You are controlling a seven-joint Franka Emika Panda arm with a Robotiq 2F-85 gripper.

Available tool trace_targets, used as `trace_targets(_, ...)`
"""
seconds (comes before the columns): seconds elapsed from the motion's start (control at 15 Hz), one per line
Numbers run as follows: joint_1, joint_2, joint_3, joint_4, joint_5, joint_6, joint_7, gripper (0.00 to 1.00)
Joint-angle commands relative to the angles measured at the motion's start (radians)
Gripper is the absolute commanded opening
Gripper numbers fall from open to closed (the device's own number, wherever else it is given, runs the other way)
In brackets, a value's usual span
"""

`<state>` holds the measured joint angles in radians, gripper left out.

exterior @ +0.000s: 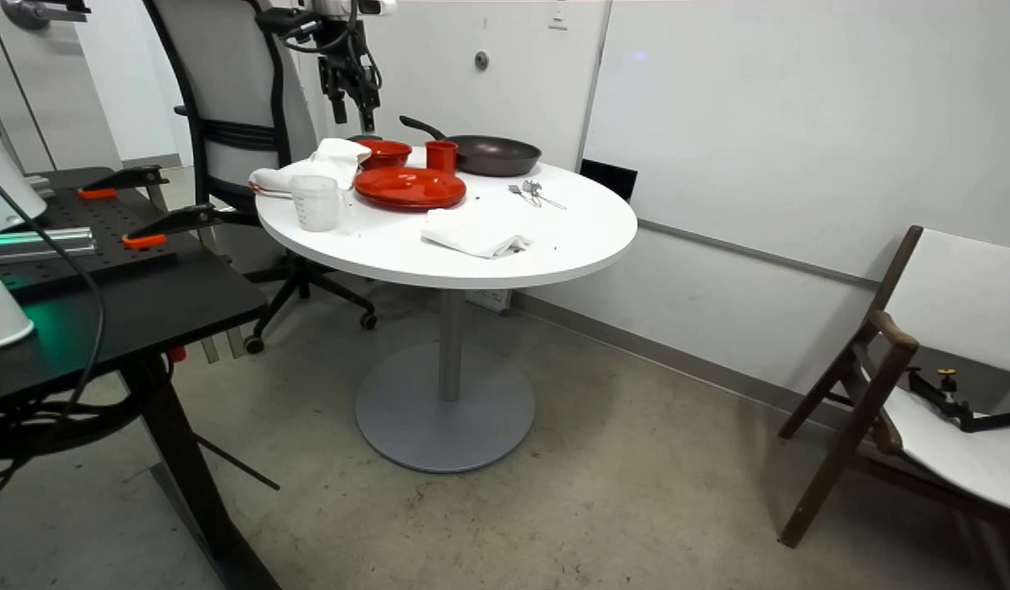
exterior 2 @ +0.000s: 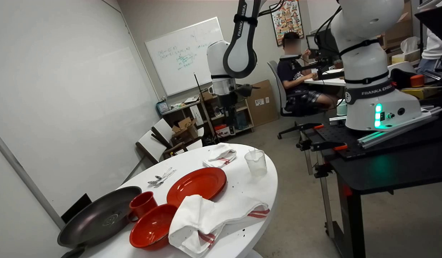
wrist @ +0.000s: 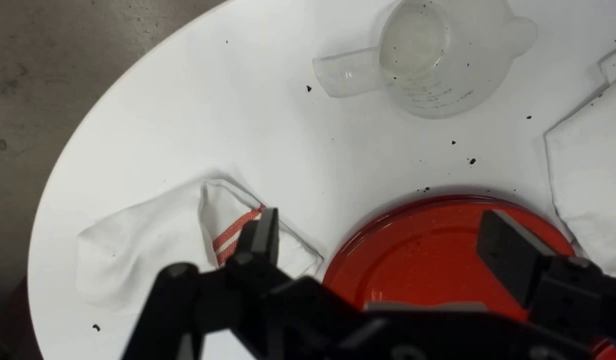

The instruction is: Use the towel on the right to wipe the countertop

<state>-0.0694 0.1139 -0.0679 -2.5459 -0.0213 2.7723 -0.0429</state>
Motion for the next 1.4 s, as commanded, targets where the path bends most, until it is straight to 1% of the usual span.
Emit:
trace_targets(0.0,-0.003,-0.077,-0.005,-0.053,0.009,-0.045,0.026,1.0)
trace_targets(0.13,-0.004,-0.103,-0.02,-0.078,-0.02,-0.082,0.067,1.0)
trace_targets(0.47,-0.026,-0.16,-0.041,-0.126,-0.049,-0.13,0.099,1.0)
trace_targets(0.73,-0.047,-0.185,-0.048,-0.147,-0.059,-0.12,0.126,1.0)
trace_targets(0.87,-0.054,-0.197,-0.048,-0.156,-0.043,-0.106,0.128,1.0)
trace_targets(1.33,-0.064,-0.217,-0.046,-0.166,-0.028,-0.095,0.134,1.0)
